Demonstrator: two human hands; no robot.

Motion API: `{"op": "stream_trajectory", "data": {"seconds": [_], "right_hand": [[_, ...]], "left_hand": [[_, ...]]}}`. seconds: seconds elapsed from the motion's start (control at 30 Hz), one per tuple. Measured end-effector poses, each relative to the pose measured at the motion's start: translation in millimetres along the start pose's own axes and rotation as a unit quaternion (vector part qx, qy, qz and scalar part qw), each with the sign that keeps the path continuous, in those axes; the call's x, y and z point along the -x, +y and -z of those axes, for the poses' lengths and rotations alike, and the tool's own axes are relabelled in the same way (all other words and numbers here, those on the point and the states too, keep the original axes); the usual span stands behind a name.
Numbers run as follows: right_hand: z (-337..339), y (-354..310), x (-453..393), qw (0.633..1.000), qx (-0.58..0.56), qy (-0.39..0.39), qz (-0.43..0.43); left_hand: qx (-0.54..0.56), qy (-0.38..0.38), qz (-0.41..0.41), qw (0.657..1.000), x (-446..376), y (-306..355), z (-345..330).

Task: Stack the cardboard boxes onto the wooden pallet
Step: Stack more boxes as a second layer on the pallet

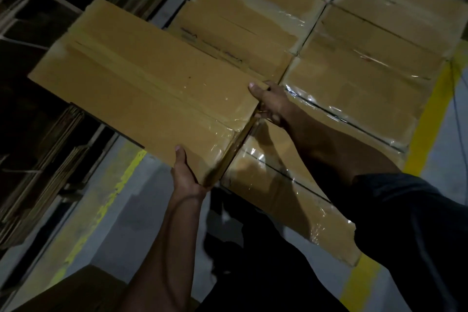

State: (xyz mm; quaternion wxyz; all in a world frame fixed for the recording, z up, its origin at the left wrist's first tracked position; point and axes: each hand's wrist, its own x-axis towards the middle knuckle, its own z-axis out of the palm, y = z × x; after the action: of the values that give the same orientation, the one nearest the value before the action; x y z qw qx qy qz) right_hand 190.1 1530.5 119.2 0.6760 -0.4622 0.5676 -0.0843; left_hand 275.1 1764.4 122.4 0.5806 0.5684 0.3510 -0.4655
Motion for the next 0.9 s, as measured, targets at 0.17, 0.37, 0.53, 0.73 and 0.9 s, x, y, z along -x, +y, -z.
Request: {"op": "stream_trajectory", "data": {"seconds": [0.17, 0.37, 0.53, 0.73, 0.9], "right_hand": [[6.1, 5.1, -6.3, 0.999, 0.018, -0.030, 0.005], [13.2, 4.8, -11.8, 0.999, 0.032, -0.032, 0.004], [15.1, 1.9, -12.6, 0.999, 0.025, -0.046, -0.002], [16.6, 1.4, -22.0, 0.998, 0.034, -0.056, -0.003], [15.6, 0.4, -22.1, 0.998, 0.035, -0.057, 0.012]], "left_hand": [[-0.004, 0.006, 0.010, 1.000, -0.8, -1.9, -1.4], [-0.013, 0.032, -0.004, 0.999, 1.8, -3.7, -2.3], [-0.006, 0.025, -0.010, 1.000, 3.7, -4.8, -2.5], [-0.011, -0.002, -0.015, 1.000, 1.6, -5.2, -5.9], [-0.001, -0.009, -0.005, 1.000, -3.7, -4.2, -3.4]]}}
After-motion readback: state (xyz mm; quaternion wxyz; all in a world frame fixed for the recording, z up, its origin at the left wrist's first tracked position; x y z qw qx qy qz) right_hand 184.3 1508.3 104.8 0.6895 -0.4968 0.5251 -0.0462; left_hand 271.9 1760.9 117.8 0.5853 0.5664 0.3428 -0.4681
